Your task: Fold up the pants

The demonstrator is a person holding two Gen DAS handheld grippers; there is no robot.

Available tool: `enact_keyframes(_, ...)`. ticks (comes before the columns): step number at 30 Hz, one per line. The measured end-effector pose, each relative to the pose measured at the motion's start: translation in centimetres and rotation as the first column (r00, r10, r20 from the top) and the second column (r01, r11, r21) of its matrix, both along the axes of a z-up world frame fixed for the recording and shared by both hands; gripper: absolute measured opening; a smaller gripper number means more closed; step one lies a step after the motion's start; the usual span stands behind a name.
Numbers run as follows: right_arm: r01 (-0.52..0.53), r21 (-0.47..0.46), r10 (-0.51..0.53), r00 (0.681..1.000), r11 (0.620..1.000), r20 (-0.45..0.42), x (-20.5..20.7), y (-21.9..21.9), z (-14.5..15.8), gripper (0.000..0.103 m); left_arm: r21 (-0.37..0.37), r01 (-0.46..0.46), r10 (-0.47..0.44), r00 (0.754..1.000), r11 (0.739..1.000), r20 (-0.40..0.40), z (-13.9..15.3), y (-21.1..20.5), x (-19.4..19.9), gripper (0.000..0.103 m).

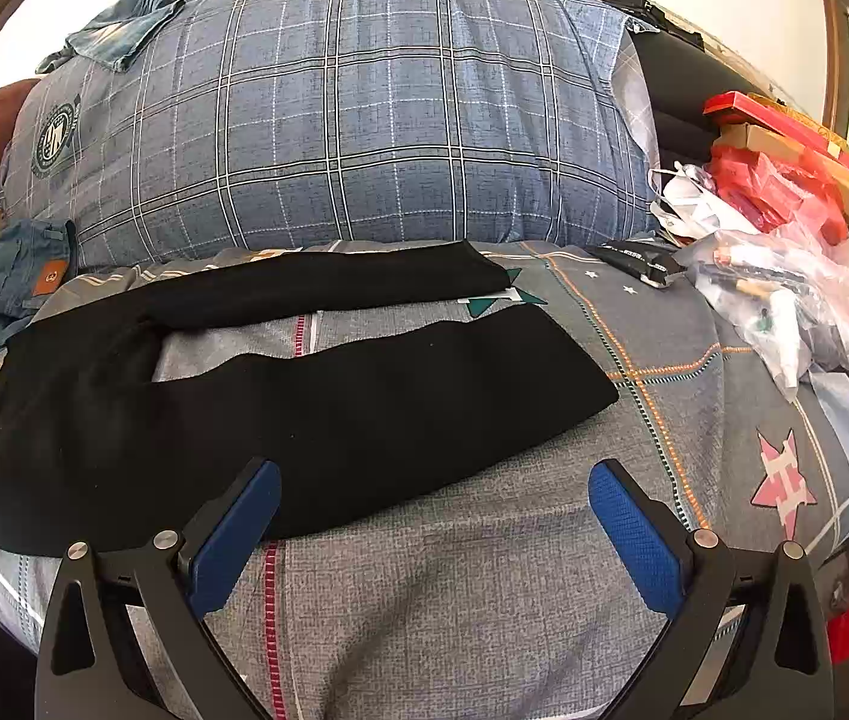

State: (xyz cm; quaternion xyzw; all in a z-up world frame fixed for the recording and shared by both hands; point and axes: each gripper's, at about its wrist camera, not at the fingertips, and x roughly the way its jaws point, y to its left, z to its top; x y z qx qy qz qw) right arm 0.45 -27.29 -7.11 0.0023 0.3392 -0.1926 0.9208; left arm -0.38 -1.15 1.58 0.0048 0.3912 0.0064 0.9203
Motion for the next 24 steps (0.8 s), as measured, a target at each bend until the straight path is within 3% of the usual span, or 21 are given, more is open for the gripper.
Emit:
enact_keyframes(4, -0.003, 0.000, 0.003, 1.000, 1.000, 0.001, 0.1, 0.0, 0.1, 0.103, -0.047, 0.007, -0.004, 0.998, 0.999, 0.068, -0.2, 0.1, -0.3, 0.087)
enact_keyframes(13, -0.020, 0.005, 0.020, 1.000, 1.000, -0.003, 0.6, -0.1, 0.0, 0.103, -0.059, 0.010, -0.007, 0.999, 0.998, 0.053, -0.2, 0.1, 0.2, 0.087)
enact_keyframes(15, -0.031, 0.028, 0.031, 0.999, 0.999, -0.010, 0.8, -0.7, 0.0, 0.103, -0.074, 0.019, -0.021, 0.999, 0.997, -0.026, -0.4, 0.6, 0.8, 0.087)
enact_keyframes(17, -0.020, 0.052, 0.020, 1.000, 0.998, -0.013, 0.9, -2.0, 0.2, 0.103, -0.148, 0.020, -0.037, 0.993, 0.989, -0.113, -0.7, 1.8, 1.2, 0.086)
enact_keyframes(19, 0.021, 0.065, -0.020, 1.000, 0.998, -0.016, 0.9, -3.9, 0.3, 0.103, -0.254, -0.002, -0.048, 0.980, 0.967, -0.192, -1.1, 3.3, 1.2, 0.086)
enact_keyframes(21, 0.082, 0.070, -0.081, 0.996, 0.994, -0.024, 0.9, -6.5, 0.3, 0.103, -0.393, -0.048, -0.061, 0.963, 0.918, -0.261, -1.8, 5.1, 0.7, 0.086)
enact_keyframes(22, 0.110, 0.078, -0.108, 0.994, 0.991, -0.026, 0.9, -7.6, 0.2, 0.103, -0.475, -0.080, -0.077, 0.950, 0.876, -0.302, -2.1, 5.9, 0.6, 0.086)
enact_keyframes(23, 0.139, 0.095, -0.137, 0.990, 0.986, -0.031, 0.9, -8.9, 0.0, 0.103, -0.515, -0.105, -0.083, 0.941, 0.851, -0.329, -2.4, 6.4, 0.6, 0.086)
enact_keyframes(24, 0.163, 0.120, -0.160, 0.986, 0.979, -0.037, 1.0, -10.2, -0.2, 0.103, -0.517, -0.111, -0.082, 0.938, 0.849, -0.336, -2.8, 6.6, 0.8, 0.086)
